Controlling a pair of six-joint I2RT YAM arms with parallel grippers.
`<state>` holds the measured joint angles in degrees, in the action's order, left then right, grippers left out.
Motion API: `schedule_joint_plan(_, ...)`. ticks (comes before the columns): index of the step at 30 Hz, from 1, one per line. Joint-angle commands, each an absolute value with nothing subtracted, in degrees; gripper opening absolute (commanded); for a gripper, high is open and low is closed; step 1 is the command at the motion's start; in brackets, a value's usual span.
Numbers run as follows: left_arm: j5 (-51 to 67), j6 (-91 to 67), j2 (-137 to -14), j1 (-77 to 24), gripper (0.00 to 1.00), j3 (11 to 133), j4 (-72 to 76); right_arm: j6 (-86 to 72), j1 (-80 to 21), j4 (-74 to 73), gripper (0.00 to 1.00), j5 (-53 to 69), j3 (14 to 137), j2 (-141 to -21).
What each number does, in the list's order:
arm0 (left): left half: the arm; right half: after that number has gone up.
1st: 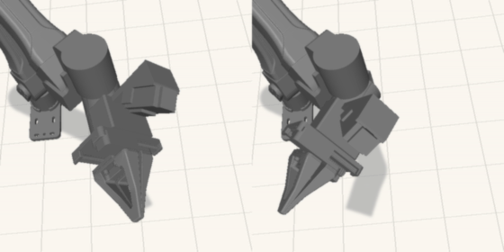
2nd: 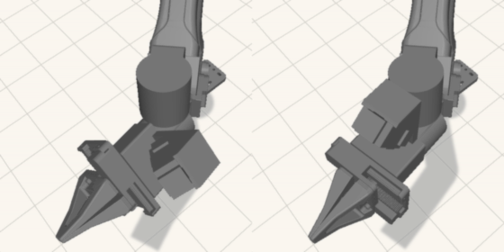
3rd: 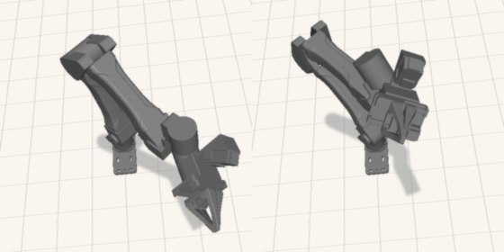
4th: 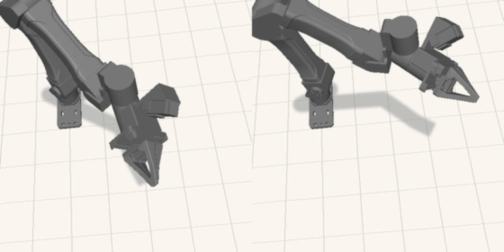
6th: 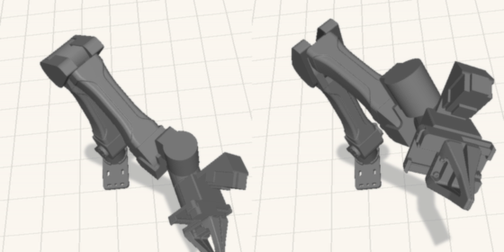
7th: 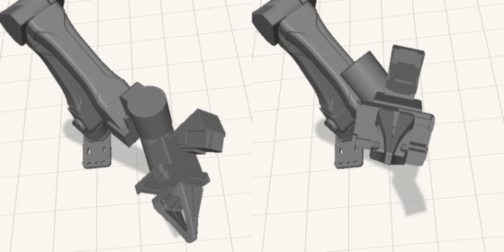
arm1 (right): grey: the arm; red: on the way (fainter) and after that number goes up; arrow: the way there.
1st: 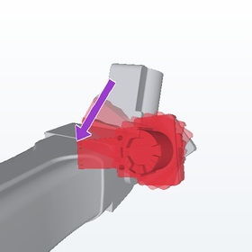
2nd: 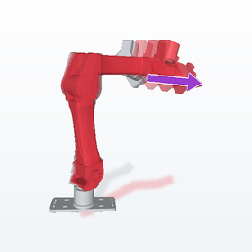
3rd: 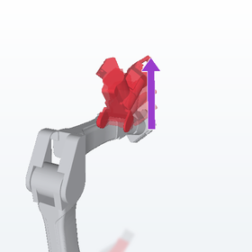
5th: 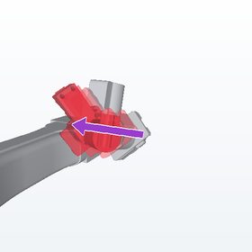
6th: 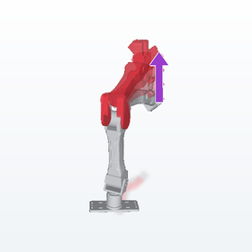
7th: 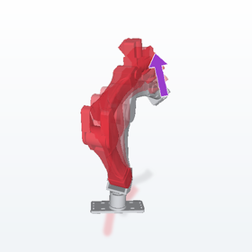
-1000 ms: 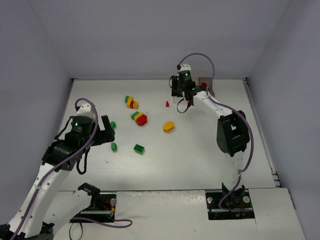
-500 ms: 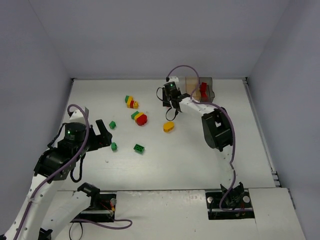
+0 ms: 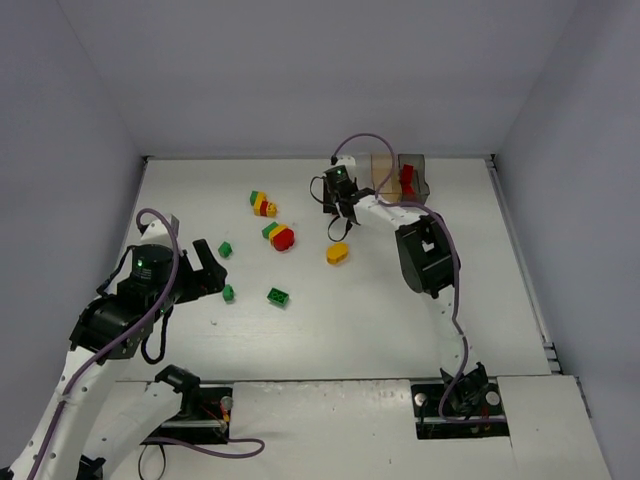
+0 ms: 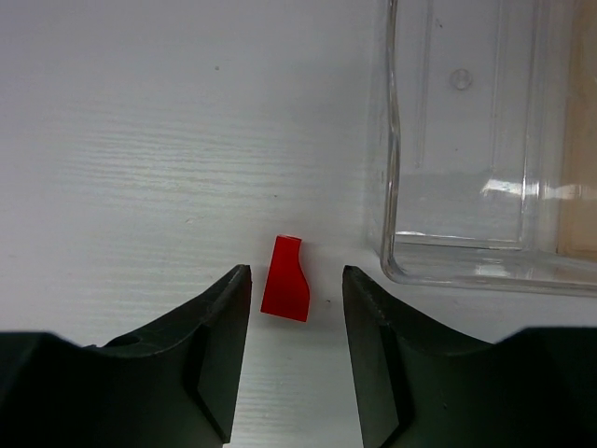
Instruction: Sort the legos into containers by color
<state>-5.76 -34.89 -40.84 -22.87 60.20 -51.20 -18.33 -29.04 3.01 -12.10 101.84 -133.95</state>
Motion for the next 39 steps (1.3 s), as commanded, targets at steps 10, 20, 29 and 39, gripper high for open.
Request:
schedule_joint_plan(10, -5.27, -35.60, -41.13, -23.20, 0.87, 60.73, -51.24, -19.07, -30.06, 6.06, 0.20, -15.03, 106.08, -135.09)
schedule_joint_plan(20, -4.75, -35.25, -42.10, -23.20, 0.87, 60.38, -49.66, -14.25, -29.97, 6.77, 0.00, -13.98, 105.73, -127.98)
schedule_joint_plan(29, -4.66, -34.19, -44.82, -23.20, 0.87, 60.38, -46.50, -7.12, -21.81, 7.12, 0.00, -6.88, 104.94, -117.08)
schedule_joint_plan(39, -4.66, -33.75, -48.95, -23.20, 0.87, 60.38, -43.16, -0.53, -7.30, 7.21, 0.00, -1.94, 102.04, -118.30)
